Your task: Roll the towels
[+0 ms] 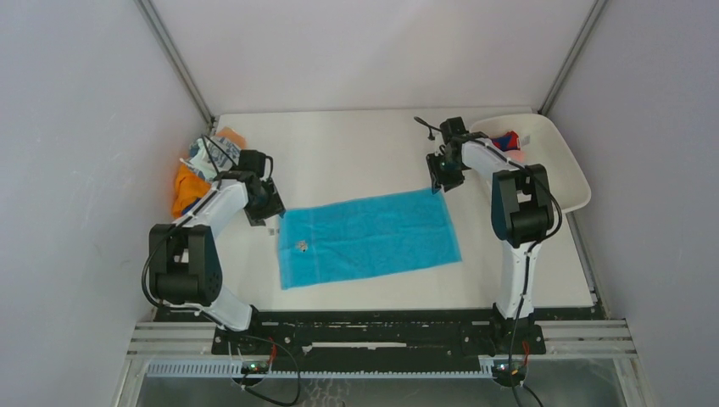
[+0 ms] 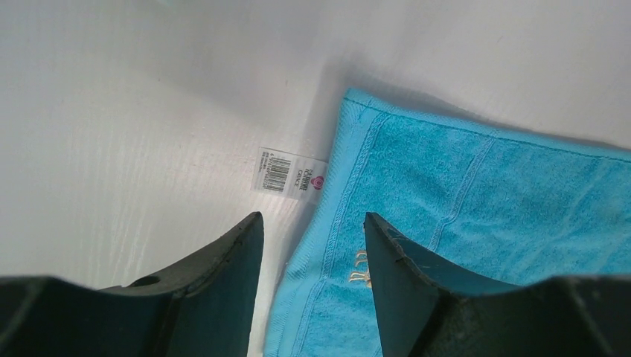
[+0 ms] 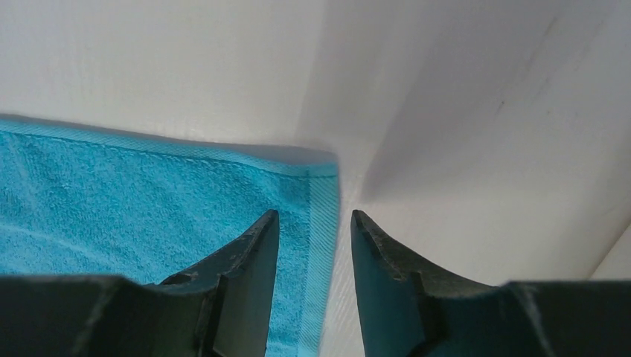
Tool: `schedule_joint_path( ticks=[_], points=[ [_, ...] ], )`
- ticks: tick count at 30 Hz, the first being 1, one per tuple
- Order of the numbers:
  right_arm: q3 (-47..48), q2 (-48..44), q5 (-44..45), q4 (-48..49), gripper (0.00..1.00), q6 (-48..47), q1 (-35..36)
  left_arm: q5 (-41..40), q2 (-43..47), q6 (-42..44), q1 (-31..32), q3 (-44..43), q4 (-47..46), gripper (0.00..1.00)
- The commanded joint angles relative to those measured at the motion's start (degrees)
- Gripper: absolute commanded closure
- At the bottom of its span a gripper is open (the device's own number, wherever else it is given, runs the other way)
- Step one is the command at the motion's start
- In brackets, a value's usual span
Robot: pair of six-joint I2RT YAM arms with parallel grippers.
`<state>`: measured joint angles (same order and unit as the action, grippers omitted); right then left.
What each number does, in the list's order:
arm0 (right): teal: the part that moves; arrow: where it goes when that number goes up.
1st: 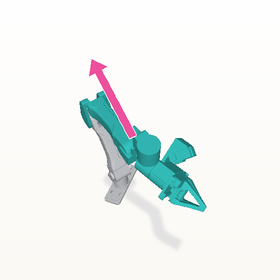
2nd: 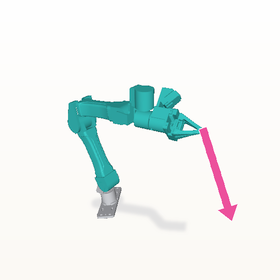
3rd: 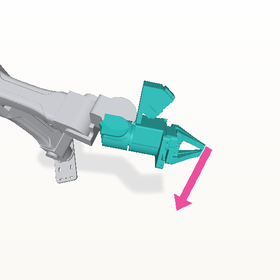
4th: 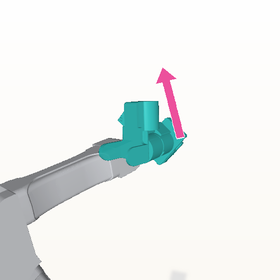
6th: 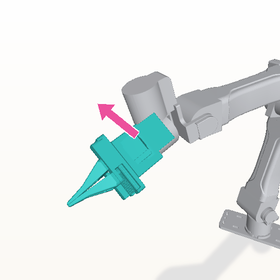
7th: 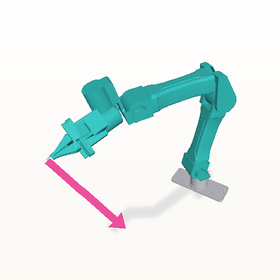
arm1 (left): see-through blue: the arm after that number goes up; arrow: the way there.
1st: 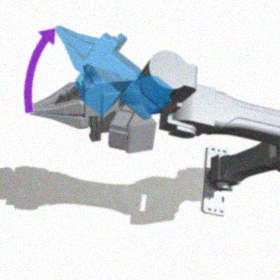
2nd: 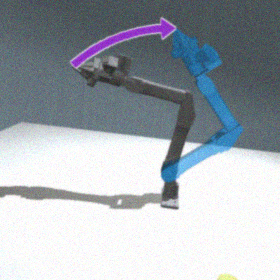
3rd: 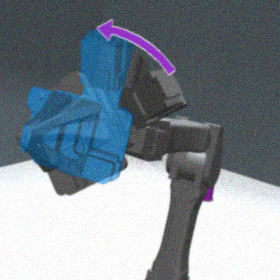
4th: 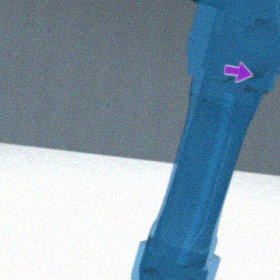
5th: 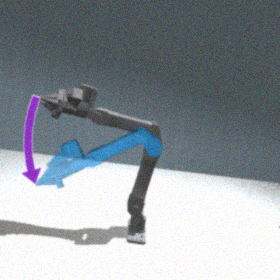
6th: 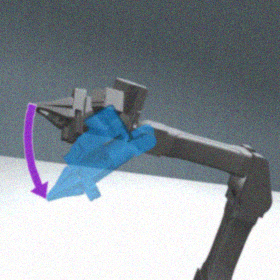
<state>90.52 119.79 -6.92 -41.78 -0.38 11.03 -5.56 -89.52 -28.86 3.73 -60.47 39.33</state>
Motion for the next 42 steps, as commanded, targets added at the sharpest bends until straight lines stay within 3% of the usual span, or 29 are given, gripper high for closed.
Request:
schedule_joint_path(
  ticks=[1,19,25,36,42],
  points=[
    [4.0,0.8,0.6,-1.2,0.6,-3.3,1.1,1.6,-0.8,2.4,-0.4,-3.3,1.3,0.42],
    [9.6,7.8,4.3,-6.0,0.62,-6.2,1.8,2.0,-2.5,4.3,-0.6,-5.6,3.5,0.42],
    [9.6,8.5,3.7,-7.3,0.7,-6.5,1.2,1.9,-3.1,5.5,-0.8,-6.0,4.1,0.42],
    [9.6,8.4,6.6,-8.2,0.98,-7.4,0.9,7.9,-8.4,6.1,-1.3,-10.9,3.6,0.43],
    [8.6,7.6,7.3,-7.3,1.0,-7.8,1.6,9.8,-12.9,5.8,-1.3,-14.2,3.0,0.46]
  ],
)
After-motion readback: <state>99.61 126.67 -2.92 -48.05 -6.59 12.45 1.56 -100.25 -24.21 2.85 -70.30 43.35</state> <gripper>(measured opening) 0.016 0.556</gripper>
